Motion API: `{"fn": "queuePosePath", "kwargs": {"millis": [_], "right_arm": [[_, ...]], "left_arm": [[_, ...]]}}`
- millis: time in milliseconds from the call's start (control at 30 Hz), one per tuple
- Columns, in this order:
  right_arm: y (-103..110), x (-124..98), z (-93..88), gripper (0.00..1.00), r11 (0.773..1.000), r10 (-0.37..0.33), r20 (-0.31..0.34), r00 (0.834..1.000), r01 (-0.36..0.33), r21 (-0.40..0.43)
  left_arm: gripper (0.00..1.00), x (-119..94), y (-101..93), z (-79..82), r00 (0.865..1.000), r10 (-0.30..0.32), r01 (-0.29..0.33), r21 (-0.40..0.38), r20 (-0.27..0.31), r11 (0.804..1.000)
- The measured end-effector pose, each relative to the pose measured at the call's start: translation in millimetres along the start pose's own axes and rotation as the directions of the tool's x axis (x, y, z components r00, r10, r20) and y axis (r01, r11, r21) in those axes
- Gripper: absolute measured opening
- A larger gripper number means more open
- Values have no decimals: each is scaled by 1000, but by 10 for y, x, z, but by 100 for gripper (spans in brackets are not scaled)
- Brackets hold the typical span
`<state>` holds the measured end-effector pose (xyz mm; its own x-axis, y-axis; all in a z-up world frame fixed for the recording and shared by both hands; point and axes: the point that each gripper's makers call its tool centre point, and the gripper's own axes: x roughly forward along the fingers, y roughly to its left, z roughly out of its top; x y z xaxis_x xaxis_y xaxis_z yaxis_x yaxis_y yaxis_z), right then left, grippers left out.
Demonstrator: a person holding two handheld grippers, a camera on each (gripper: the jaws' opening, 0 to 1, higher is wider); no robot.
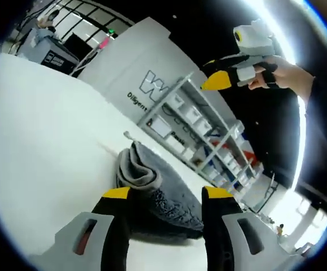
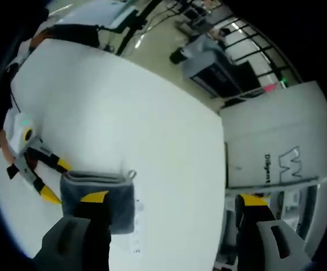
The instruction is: Open the folded towel by lifting each exposed corner and separating the folded layers until the towel lies flat within the target outline without major curled edges
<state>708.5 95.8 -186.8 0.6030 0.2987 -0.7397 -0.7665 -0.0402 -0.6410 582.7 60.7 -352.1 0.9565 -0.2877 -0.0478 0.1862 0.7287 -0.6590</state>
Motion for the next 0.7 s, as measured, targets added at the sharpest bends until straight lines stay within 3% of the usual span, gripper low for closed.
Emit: {"fn": "queuePosePath", "kwargs": {"millis": [100,200,300,467,567,600,700], "right_arm": [[100,127,-44,94,998,27,-45,999,-24,64],[221,303,-155,93,985,56,-124,991,-35,167],[335,460,-192,90,963,84,-139,987,-44,267],[434,686,-298,91,930,105,-167,980,-37,365],[440,790,-382,90,882,107,-190,976,-5,472],[432,841,-410,89,854,101,-196,975,16,520],[421,925,-428,89,840,101,-200,975,25,542]], "left_arm": [[53,4,-34,-1,1000,-3,3,-8,5,1000],[44,68,-14,-16,1000,8,-8,-33,-1,999],[33,98,51,-46,999,35,-35,-24,-22,999],[30,92,46,-33,999,26,-26,-15,-18,1000],[26,132,103,1,999,30,-30,-26,-18,999],[26,138,117,3,999,34,-35,-20,-19,999],[23,144,132,-2,999,38,-38,-12,-20,999]]}}
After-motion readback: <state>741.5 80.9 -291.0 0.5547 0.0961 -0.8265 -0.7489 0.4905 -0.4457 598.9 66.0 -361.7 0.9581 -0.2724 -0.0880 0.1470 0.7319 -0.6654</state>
